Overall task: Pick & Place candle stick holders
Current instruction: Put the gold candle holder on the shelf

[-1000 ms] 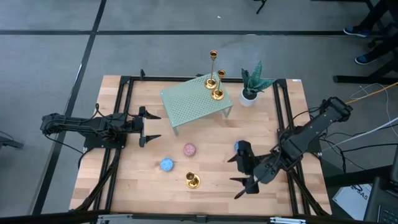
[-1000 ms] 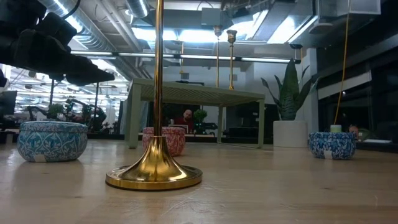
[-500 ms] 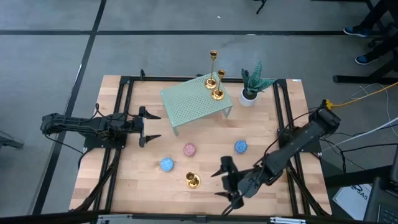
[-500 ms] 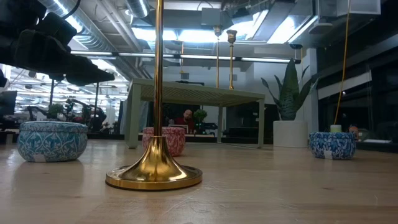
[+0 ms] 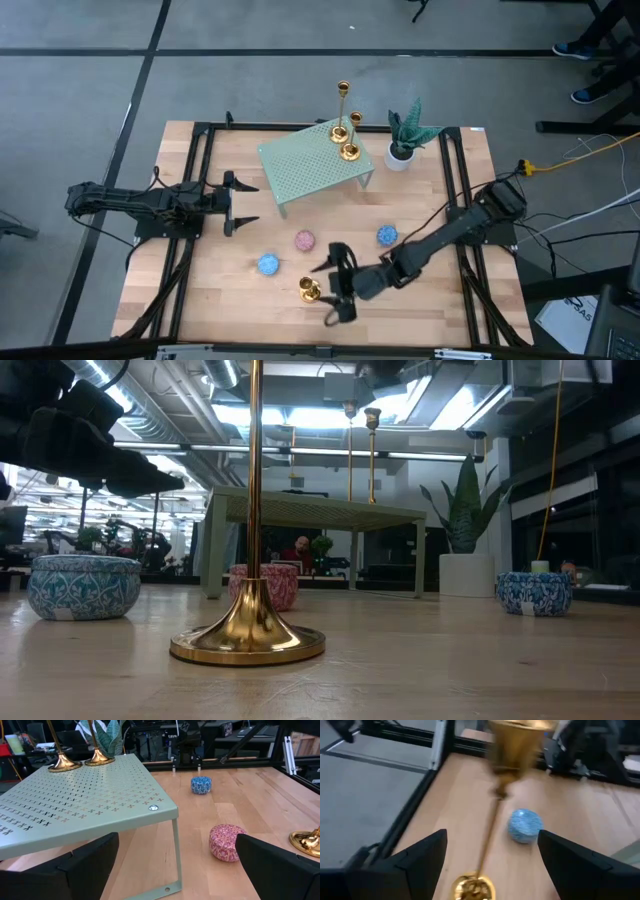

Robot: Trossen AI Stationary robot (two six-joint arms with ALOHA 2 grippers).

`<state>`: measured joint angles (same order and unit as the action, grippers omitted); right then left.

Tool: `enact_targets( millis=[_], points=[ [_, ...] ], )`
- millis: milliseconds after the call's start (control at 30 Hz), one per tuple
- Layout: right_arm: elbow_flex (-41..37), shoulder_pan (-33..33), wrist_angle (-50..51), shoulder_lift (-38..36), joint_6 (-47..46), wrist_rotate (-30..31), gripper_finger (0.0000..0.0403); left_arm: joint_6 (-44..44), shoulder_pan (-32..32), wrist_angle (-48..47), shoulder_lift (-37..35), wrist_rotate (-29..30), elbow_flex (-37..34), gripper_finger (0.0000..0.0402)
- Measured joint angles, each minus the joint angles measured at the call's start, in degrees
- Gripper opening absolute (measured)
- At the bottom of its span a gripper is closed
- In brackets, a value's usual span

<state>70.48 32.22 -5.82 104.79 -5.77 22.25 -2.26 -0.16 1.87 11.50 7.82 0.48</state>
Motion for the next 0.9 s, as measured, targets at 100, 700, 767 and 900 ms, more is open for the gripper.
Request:
enact_targets(
  millis=[100, 700, 767, 900],
  points=[
    [0.0, -2.2, -0.6, 0.1, 0.2, -4.4, 0.0316, 0.0, 0.0, 0.0, 0.0, 0.0, 0.0, 0.04],
    [0.0, -6.2, -6.4, 0.1, 3.2, -16.4, 0.026, 0.0, 0.0, 0.0, 0.0, 0.0, 0.0, 0.04],
    [0.0, -6.2, -6.4, 0.1, 3.2, -17.8, 0.0228, 0.0, 0.0, 0.0, 0.0, 0.0, 0.0, 0.04],
    [0.0, -6.2, -6.4, 0.1, 3.2, -18.0, 0.0156, 0.0, 0.0, 0.0, 0.0, 0.0, 0.0, 0.04]
  ],
)
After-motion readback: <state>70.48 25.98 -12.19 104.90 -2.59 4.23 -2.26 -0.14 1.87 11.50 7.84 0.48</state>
